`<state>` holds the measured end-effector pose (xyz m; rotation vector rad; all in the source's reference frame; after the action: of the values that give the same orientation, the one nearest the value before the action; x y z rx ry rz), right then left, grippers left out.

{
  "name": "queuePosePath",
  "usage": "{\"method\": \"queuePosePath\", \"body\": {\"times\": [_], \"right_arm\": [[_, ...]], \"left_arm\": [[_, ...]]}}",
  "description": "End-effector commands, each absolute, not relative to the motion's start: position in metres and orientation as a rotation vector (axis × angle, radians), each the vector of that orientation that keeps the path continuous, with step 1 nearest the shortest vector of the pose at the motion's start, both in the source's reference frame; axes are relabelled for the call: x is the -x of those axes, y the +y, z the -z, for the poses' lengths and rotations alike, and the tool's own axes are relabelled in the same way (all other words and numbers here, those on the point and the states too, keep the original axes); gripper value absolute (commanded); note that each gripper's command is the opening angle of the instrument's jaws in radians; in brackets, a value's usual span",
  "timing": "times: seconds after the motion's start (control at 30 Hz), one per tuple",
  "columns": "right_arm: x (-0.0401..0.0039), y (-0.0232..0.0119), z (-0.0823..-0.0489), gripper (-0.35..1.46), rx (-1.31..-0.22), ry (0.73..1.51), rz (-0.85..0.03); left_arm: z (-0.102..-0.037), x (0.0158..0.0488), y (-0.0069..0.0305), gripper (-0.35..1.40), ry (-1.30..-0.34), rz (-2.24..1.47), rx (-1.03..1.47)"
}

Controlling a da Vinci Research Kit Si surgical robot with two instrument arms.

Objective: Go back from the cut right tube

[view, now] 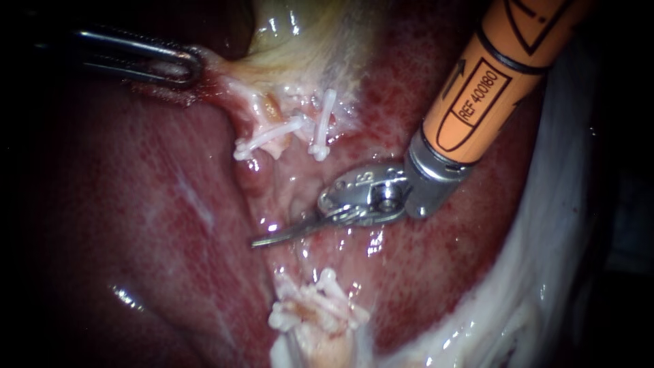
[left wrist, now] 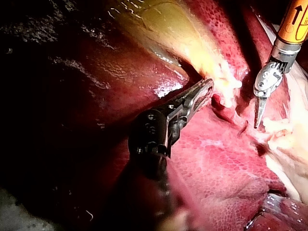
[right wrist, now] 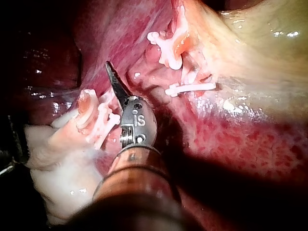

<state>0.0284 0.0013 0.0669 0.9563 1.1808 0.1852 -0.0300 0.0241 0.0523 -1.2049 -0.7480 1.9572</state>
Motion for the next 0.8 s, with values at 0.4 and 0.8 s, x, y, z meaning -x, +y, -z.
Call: {"method": "queuePosePath", "body": {"times": [0.4, 0.8], "right_arm": [[-0.0293, 0.0015, -0.0664, 1.38, -0.927, 1.275, -0.262], [-0.0229, 0.0015, -0.0625, 1.43, -0.485, 1.287, -0.336]], "left_arm": [[-0.0524, 0.0299, 0.0241, -0.35, -0.749, -1.958, 1.205], [-0.0527, 0.0297, 0.0242, -0.35, -0.75, -1.958, 1.205]]}}
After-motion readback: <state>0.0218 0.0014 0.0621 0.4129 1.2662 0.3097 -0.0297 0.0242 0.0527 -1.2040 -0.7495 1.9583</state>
